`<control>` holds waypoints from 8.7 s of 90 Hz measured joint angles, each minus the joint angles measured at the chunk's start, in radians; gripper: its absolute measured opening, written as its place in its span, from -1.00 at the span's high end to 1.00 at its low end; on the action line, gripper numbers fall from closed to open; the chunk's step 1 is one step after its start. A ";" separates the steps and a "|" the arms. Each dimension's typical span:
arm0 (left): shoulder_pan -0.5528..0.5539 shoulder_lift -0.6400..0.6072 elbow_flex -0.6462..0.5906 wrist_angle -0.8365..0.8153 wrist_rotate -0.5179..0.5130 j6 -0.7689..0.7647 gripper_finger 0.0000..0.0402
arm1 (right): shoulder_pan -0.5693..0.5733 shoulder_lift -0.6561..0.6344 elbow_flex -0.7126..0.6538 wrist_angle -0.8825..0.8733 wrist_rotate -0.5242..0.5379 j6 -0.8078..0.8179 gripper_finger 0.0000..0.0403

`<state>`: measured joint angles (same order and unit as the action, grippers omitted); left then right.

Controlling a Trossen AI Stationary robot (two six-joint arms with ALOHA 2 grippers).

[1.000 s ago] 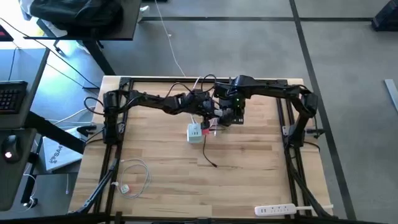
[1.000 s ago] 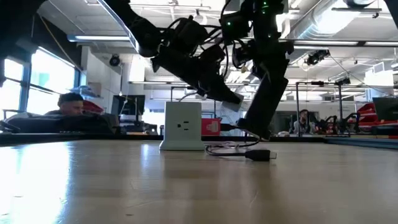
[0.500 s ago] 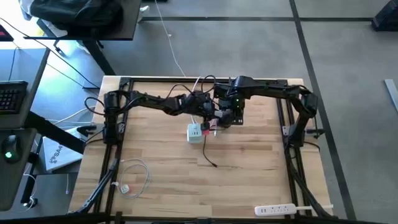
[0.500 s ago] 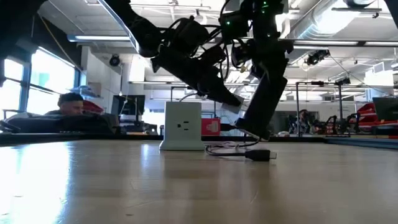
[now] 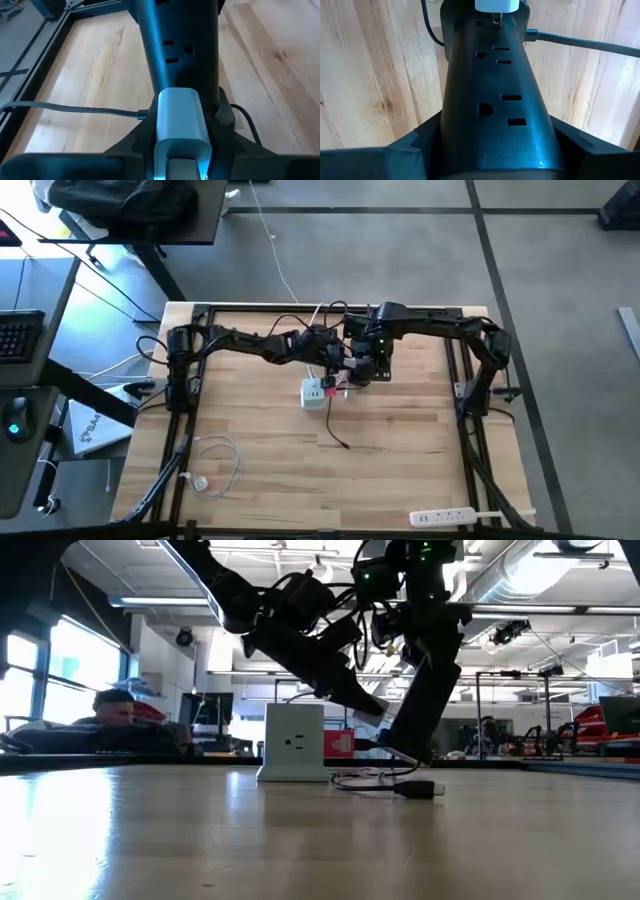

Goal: Insert USB
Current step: Insert the white charger adapter into the black outlet extension

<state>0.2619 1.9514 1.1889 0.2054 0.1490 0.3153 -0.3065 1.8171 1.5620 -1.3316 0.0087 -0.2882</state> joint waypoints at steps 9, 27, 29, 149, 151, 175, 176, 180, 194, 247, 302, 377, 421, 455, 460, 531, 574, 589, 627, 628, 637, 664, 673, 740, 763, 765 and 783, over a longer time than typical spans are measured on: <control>0.000 0.000 0.000 0.009 0.017 -0.020 0.54 | 0.000 0.000 0.000 0.004 0.000 -0.001 -0.12; 0.002 0.002 -0.001 0.017 0.034 -0.034 0.54 | 0.000 0.000 0.000 0.004 -0.004 -0.001 -0.12; 0.004 0.002 -0.001 0.017 0.034 -0.034 0.54 | 0.000 0.000 0.000 0.005 -0.004 -0.001 -0.12; 0.002 0.252 0.001 0.456 0.055 -0.132 0.54 | 0.005 0.043 -0.035 -0.022 0.041 0.047 -0.12; 0.001 0.252 0.001 0.457 0.053 -0.128 0.54 | 0.006 0.042 -0.043 -0.018 0.042 0.046 -0.12; -0.004 0.337 0.004 0.636 0.055 -0.188 0.54 | 0.006 0.040 -0.092 -0.004 0.036 0.063 -0.12; -0.004 0.345 0.004 0.651 0.057 -0.193 0.54 | 0.006 0.041 -0.092 -0.004 0.036 0.064 -0.12; -0.004 0.370 0.004 0.701 0.060 -0.197 0.54 | 0.005 0.042 -0.092 -0.007 0.035 0.067 -0.12; -0.001 0.433 0.005 0.831 0.102 -0.178 0.54 | 0.005 0.044 -0.092 -0.006 0.035 0.063 -0.12; 0.001 0.431 0.038 0.811 0.167 -0.187 0.54 | 0.006 0.044 -0.097 -0.014 0.034 0.041 -0.12; -0.017 0.433 0.082 0.742 0.124 -0.148 0.54 | 0.005 0.044 -0.097 -0.034 0.036 0.044 -0.12; 0.010 0.391 0.084 0.674 0.171 -0.192 0.54 | 0.003 0.035 -0.097 -0.044 0.041 0.047 -0.12; 0.001 0.455 0.205 0.631 0.180 -0.130 0.54 | 0.002 0.034 -0.099 -0.084 0.052 0.056 -0.12; 0.019 0.426 0.175 0.627 0.169 -0.147 0.54 | -0.008 0.012 -0.085 -0.078 0.076 0.049 -0.12; 0.034 0.405 0.154 0.621 0.170 -0.149 0.54 | -0.008 0.010 -0.062 -0.070 0.094 0.054 -0.12; 0.165 0.180 -0.110 0.548 0.217 0.000 0.54 | -0.147 0.074 0.006 0.204 -0.013 -0.032 -0.12; 0.117 0.262 -0.109 0.702 0.168 -0.074 0.54 | -0.171 0.106 0.007 0.116 -0.032 -0.054 -0.12; 0.114 0.262 -0.109 0.707 0.167 -0.075 0.54 | -0.162 0.099 0.009 0.098 -0.009 -0.063 -0.12; 0.113 0.262 -0.111 0.697 0.176 -0.071 0.54 | -0.136 0.092 0.049 0.098 0.003 -0.015 -0.66; 0.113 0.262 -0.111 0.696 0.176 -0.070 0.54 | -0.136 0.092 0.049 0.096 0.004 -0.012 -0.66; 0.112 0.262 -0.111 0.696 0.179 -0.069 0.54 | -0.131 0.091 0.052 0.064 0.002 0.006 -0.63; 0.112 0.262 -0.111 0.692 0.175 -0.068 0.54 | -0.125 0.073 0.054 0.040 -0.024 0.026 -0.62; 0.112 0.262 -0.111 0.692 0.173 -0.068 0.54 | -0.125 0.072 0.054 0.037 -0.026 0.027 -0.63; 0.098 0.260 -0.112 0.692 0.159 -0.041 0.54 | -0.160 -0.342 -0.299 0.269 -0.001 0.078 -0.63; 0.097 0.260 -0.112 0.691 0.160 -0.056 0.54 | -0.191 -0.470 -0.662 0.721 -0.024 -0.018 -0.63; 0.096 0.260 -0.112 0.690 0.160 -0.059 0.54 | -0.195 -0.470 -0.686 0.755 -0.030 -0.031 -0.63; 0.088 0.260 -0.113 0.692 0.152 -0.059 0.54 | -0.217 -0.450 -0.834 1.056 -0.122 -0.086 -0.62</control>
<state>0.3502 2.2116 1.0763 0.8972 0.3012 0.2560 -0.5233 1.3668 0.7283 -0.2753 -0.1131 -0.3744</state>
